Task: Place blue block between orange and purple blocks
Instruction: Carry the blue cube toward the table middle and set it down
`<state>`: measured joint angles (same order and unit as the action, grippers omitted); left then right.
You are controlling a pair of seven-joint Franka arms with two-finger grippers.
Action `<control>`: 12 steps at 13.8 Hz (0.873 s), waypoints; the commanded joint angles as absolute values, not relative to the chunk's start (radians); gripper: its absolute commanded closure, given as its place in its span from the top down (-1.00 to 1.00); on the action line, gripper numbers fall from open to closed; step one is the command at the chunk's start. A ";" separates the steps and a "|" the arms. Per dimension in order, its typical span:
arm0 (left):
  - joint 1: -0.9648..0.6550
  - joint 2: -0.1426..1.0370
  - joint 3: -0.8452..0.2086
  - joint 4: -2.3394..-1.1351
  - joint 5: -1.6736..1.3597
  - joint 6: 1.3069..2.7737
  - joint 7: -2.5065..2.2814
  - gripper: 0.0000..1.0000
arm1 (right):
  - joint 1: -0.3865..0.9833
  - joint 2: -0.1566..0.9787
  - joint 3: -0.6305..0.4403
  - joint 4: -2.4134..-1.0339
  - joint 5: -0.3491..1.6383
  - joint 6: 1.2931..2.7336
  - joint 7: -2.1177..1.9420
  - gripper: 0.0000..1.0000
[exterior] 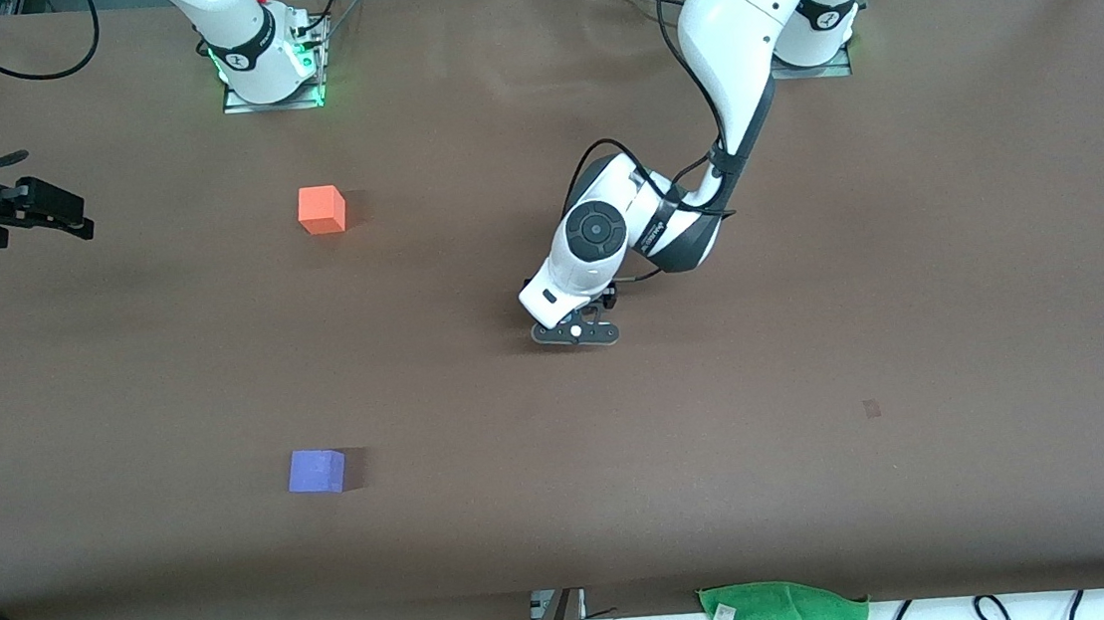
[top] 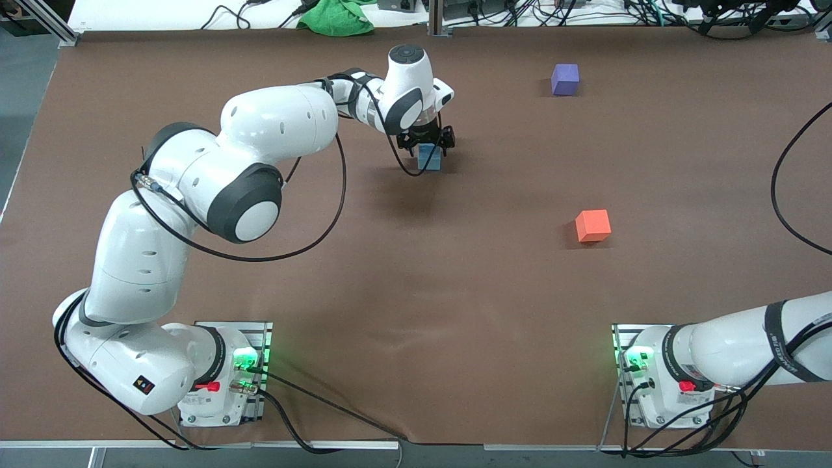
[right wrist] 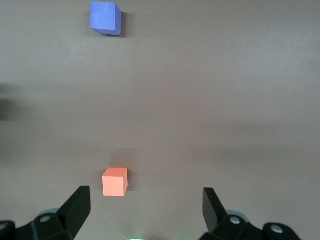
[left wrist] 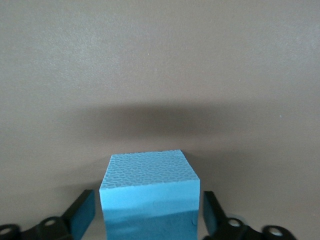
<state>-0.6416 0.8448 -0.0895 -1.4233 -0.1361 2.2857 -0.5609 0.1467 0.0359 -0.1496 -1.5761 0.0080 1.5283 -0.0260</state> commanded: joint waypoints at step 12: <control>-0.482 0.330 -0.061 -1.422 -0.065 1.471 -0.516 1.00 | 0.155 0.198 -0.143 -1.536 0.031 1.505 -0.037 0.99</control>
